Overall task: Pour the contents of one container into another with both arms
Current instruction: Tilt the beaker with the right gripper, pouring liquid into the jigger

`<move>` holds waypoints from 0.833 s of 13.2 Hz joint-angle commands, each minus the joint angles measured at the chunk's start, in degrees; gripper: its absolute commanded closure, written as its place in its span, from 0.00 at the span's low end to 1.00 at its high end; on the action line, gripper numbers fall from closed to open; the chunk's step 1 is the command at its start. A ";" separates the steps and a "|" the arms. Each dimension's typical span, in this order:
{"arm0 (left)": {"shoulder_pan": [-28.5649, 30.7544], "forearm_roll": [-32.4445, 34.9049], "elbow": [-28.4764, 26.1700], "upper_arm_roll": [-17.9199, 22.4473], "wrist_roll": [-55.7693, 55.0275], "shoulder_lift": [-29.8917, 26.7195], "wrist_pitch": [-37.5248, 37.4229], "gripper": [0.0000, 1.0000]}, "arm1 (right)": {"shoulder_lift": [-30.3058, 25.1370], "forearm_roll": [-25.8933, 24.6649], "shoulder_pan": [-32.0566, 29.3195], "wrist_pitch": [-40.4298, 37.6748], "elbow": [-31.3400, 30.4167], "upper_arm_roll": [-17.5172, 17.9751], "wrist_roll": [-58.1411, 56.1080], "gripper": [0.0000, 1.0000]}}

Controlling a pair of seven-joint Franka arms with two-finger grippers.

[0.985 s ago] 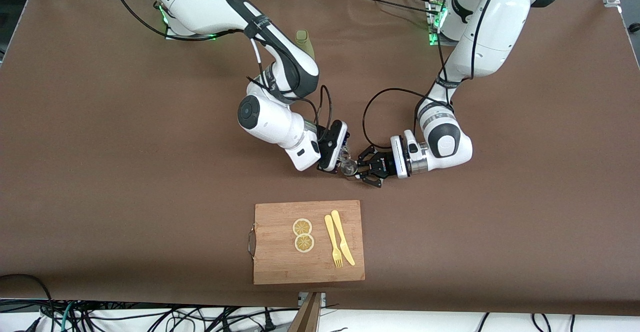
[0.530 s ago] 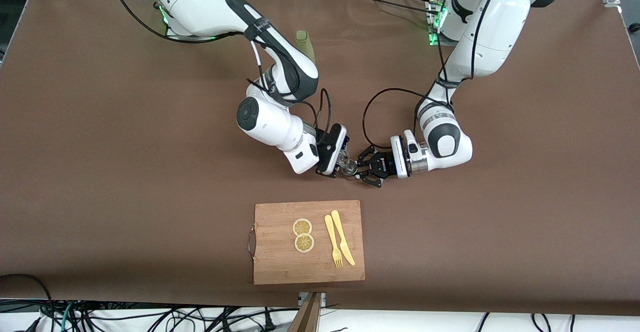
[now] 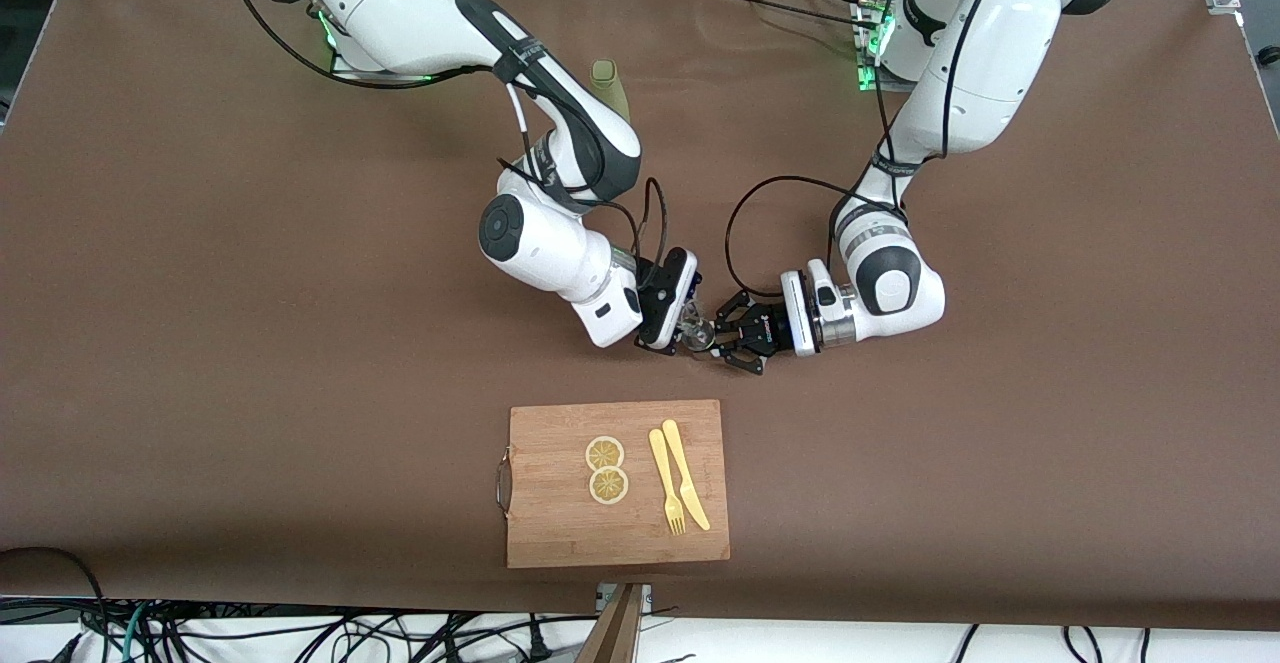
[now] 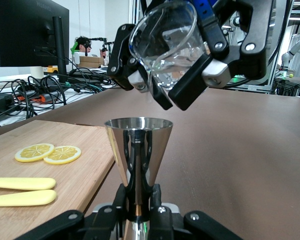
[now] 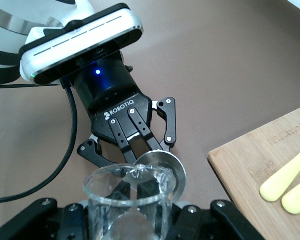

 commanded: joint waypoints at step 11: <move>-0.50 -1.55 -2.22 -0.14 0.94 -2.35 1.49 1.00 | 1.11 -4.24 1.53 0.31 2.28 -1.54 1.83 1.00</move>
